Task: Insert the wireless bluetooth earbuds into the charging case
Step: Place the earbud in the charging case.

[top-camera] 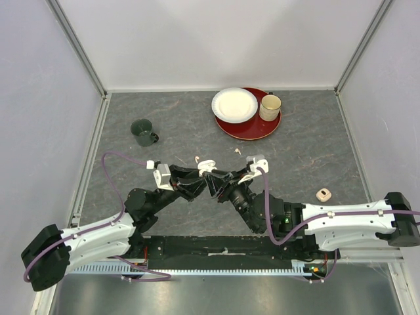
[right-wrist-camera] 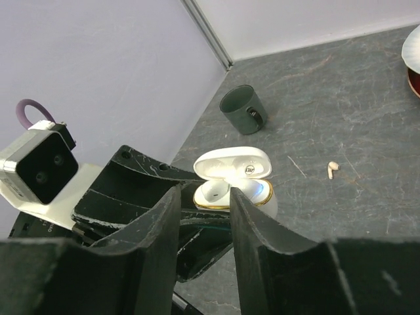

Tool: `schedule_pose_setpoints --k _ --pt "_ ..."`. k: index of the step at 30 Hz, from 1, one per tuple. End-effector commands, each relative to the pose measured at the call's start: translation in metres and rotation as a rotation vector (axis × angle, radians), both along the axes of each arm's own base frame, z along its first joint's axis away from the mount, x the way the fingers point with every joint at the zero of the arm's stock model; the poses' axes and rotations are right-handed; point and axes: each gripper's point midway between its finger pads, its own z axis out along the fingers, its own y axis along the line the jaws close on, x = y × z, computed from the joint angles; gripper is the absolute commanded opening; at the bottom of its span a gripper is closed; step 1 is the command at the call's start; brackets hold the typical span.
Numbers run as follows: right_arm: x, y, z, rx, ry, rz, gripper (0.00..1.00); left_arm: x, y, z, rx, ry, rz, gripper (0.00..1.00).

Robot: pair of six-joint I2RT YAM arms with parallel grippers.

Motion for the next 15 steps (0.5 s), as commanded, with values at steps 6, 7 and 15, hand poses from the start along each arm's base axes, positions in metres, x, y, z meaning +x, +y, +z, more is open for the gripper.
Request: schedule_pose_setpoints --k 6,7,15 --pt "-0.004 -0.007 0.047 0.108 -0.023 0.016 0.48 0.002 0.007 0.027 -0.048 -0.075 0.038 0.02" --pt "-0.004 -0.011 0.053 0.121 -0.027 0.012 0.49 0.001 0.008 0.027 -0.048 -0.075 0.037 0.02" --pt "0.009 -0.055 0.062 0.144 -0.008 -0.120 0.73 -0.001 0.012 0.019 -0.017 -0.067 0.050 0.02"
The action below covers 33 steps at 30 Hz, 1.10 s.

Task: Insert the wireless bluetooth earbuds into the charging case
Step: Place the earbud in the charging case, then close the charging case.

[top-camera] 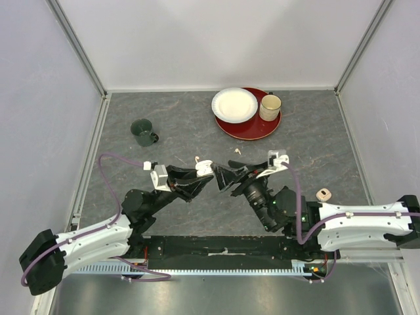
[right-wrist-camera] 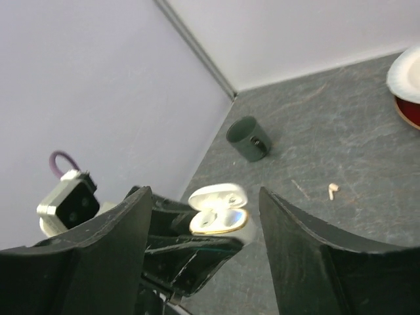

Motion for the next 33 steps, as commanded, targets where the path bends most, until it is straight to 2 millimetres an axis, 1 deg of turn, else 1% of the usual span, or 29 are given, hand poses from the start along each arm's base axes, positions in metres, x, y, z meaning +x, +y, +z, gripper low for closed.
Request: schedule_pose_setpoints --k 1,2,3,5,6,8,10,11,12,13,14,15,16,17,18,19,20,21,22,23,24,26,27,31,33 --pt "0.009 -0.037 0.025 0.061 0.022 -0.114 0.77 0.002 0.008 0.013 -0.009 -0.061 0.043 0.02" --pt "0.010 -0.041 0.019 0.026 0.029 -0.127 0.79 0.001 0.009 0.014 -0.011 -0.064 0.047 0.02" --pt "0.011 -0.047 0.022 0.037 0.038 -0.139 0.80 0.001 0.011 0.013 -0.010 -0.064 0.051 0.02" --pt "0.013 -0.055 0.017 0.000 0.045 -0.164 0.83 0.000 0.013 0.014 -0.014 -0.071 0.054 0.02" --pt "0.013 -0.059 0.019 0.003 0.047 -0.166 0.84 -0.001 0.013 0.013 -0.010 -0.070 0.052 0.02" --pt "0.012 -0.061 0.017 -0.034 0.044 -0.158 0.86 -0.003 0.014 0.013 -0.009 -0.074 0.050 0.02" --pt "0.013 -0.063 0.021 -0.056 0.038 -0.156 0.88 -0.005 0.015 0.014 -0.008 -0.085 0.045 0.02" --pt "0.013 -0.062 0.017 -0.100 0.034 -0.144 0.88 -0.006 0.015 0.013 -0.005 -0.083 0.038 0.02" --pt "0.015 -0.061 0.022 -0.115 0.027 -0.142 0.89 -0.008 0.016 0.016 -0.014 -0.085 0.036 0.02" --pt "0.016 -0.060 0.019 -0.152 0.025 -0.140 0.89 -0.009 0.017 0.017 -0.020 -0.084 0.034 0.02" --pt "0.018 -0.061 0.011 -0.223 0.024 -0.134 0.90 -0.010 0.018 0.019 -0.029 -0.080 0.030 0.02" --pt "0.021 -0.059 0.016 -0.245 0.029 -0.138 0.90 -0.011 0.019 0.022 -0.037 -0.080 0.026 0.02" --pt "0.024 -0.060 0.014 -0.272 0.039 -0.144 0.90 -0.012 0.018 0.020 -0.033 -0.069 0.017 0.02" --pt "0.027 -0.062 0.005 -0.328 0.057 -0.143 0.90 -0.013 0.016 0.020 -0.023 -0.063 0.005 0.02" --pt "0.033 -0.061 0.007 -0.338 0.064 -0.134 0.91 -0.013 0.016 0.026 -0.023 -0.062 0.001 0.02" --pt "0.037 -0.060 0.004 -0.350 0.073 -0.123 0.91 -0.014 0.015 0.026 -0.015 -0.056 -0.004 0.02" --pt "0.049 -0.069 0.001 -0.356 0.094 -0.149 0.91 -0.014 0.015 0.027 -0.019 -0.049 -0.008 0.02" --pt "0.049 -0.063 -0.001 -0.352 0.103 -0.098 0.91 -0.015 0.015 0.028 -0.026 -0.051 -0.011 0.02" --pt "0.053 -0.064 -0.003 -0.355 0.110 -0.091 0.91 -0.015 0.018 0.035 -0.062 -0.053 -0.003 0.02" --pt "0.061 -0.070 -0.004 -0.356 0.118 -0.107 0.91 -0.013 0.021 0.033 -0.073 -0.044 0.006 0.02" --pt "0.061 -0.066 -0.006 -0.362 0.120 -0.076 0.91 -0.013 0.022 0.034 -0.091 -0.043 0.014 0.02" --pt "0.067 -0.067 -0.008 -0.379 0.124 -0.072 0.91 -0.011 0.026 0.037 -0.121 -0.043 0.031 0.02" --pt "0.065 -0.062 -0.009 -0.383 0.127 -0.039 0.91 -0.010 0.025 0.036 -0.114 -0.044 0.032 0.02" --pt "0.072 -0.057 -0.014 -0.408 0.160 0.008 0.91 -0.010 0.024 0.038 -0.118 -0.050 0.025 0.02" --pt "0.075 -0.053 -0.016 -0.416 0.180 0.032 0.91 -0.012 0.026 0.042 -0.138 -0.063 0.025 0.02"
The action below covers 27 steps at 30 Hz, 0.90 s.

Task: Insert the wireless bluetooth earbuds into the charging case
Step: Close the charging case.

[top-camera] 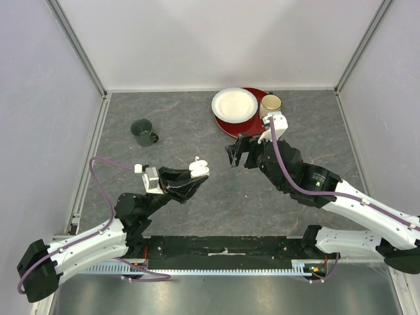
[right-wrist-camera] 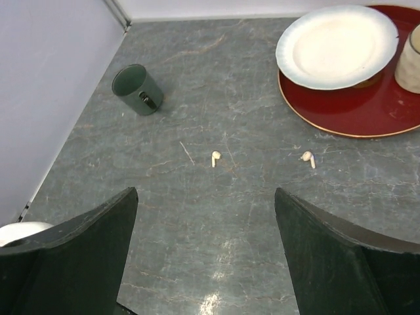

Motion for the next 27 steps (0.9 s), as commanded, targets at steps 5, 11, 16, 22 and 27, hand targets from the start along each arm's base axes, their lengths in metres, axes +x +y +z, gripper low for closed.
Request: schedule_pose_setpoints --k 5,11,16,22,27 --pt "0.009 0.027 0.005 0.049 0.143 0.226 0.91 -0.007 0.006 0.019 -0.051 -0.072 -0.007 0.02" --pt "0.007 0.047 0.001 0.073 0.209 0.391 0.91 -0.013 -0.009 0.006 0.079 -0.132 -0.054 0.02" --pt "-0.013 0.075 -0.004 0.117 0.276 0.569 0.92 -0.012 -0.020 0.004 0.138 -0.161 -0.083 0.02" --pt "-0.013 0.071 -0.015 0.147 0.286 0.539 0.95 -0.012 -0.035 0.011 0.180 -0.191 -0.128 0.02" --pt "-0.021 0.068 -0.026 0.142 0.319 0.550 0.96 -0.014 -0.041 0.014 0.144 -0.146 -0.169 0.02"
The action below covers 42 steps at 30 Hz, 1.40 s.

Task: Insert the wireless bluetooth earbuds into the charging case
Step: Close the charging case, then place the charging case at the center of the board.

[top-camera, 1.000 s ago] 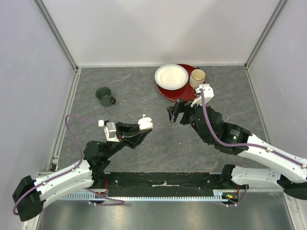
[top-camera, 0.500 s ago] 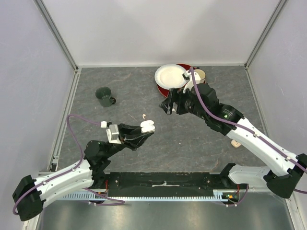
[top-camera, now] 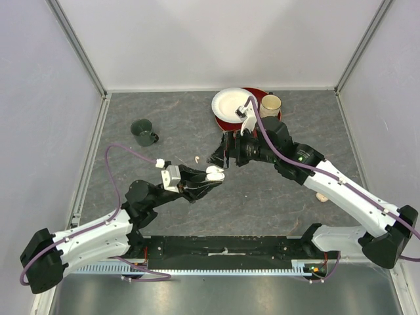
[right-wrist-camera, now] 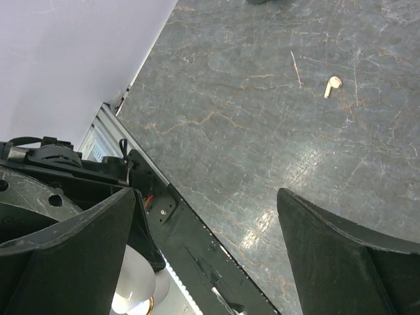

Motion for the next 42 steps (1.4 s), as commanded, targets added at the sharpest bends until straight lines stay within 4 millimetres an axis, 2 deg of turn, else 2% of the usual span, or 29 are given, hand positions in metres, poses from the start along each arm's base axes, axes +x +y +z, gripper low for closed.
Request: schedule_pose_setpoints --k 1,9,20,21,22,23,26,28,32,35,39,42 --pt "-0.011 -0.001 0.010 0.048 -0.008 0.033 0.96 -0.007 -0.001 0.023 -0.063 -0.037 -0.038 0.02" --pt "-0.020 -0.001 0.002 0.033 0.021 0.073 0.97 -0.003 0.004 0.017 -0.093 -0.012 -0.011 0.02" --pt "-0.017 -0.010 -0.017 -0.014 0.031 0.030 0.98 0.007 0.001 0.013 -0.087 0.037 0.024 0.02" --pt "-0.016 -0.013 -0.018 -0.017 0.037 0.007 0.98 0.011 0.002 0.013 -0.093 0.059 0.045 0.02" --pt "-0.006 -0.020 -0.021 -0.035 0.025 -0.066 0.98 0.014 0.003 0.013 -0.099 0.085 0.055 0.02" --pt "-0.003 -0.026 -0.024 -0.046 0.030 -0.108 0.98 0.021 0.005 0.010 -0.104 0.162 0.087 0.02" --pt "0.008 -0.043 -0.021 -0.040 0.012 -0.237 0.98 0.030 0.006 0.006 -0.104 0.282 0.127 0.02" --pt "0.019 -0.062 -0.016 -0.037 -0.008 -0.370 0.98 0.036 0.008 0.001 -0.097 0.350 0.155 0.02" --pt "0.025 -0.091 -0.012 -0.033 -0.035 -0.519 0.98 0.050 0.013 -0.008 -0.080 0.479 0.229 0.02" --pt "0.025 -0.107 -0.014 -0.046 -0.039 -0.587 0.98 0.062 0.017 -0.030 -0.070 0.625 0.281 0.02" --pt "0.022 -0.107 -0.018 -0.066 -0.022 -0.578 0.98 0.077 0.021 -0.074 -0.076 0.850 0.328 0.02" --pt "0.019 -0.102 -0.023 -0.074 0.004 -0.550 0.98 0.080 0.025 -0.098 -0.095 0.966 0.359 0.02"
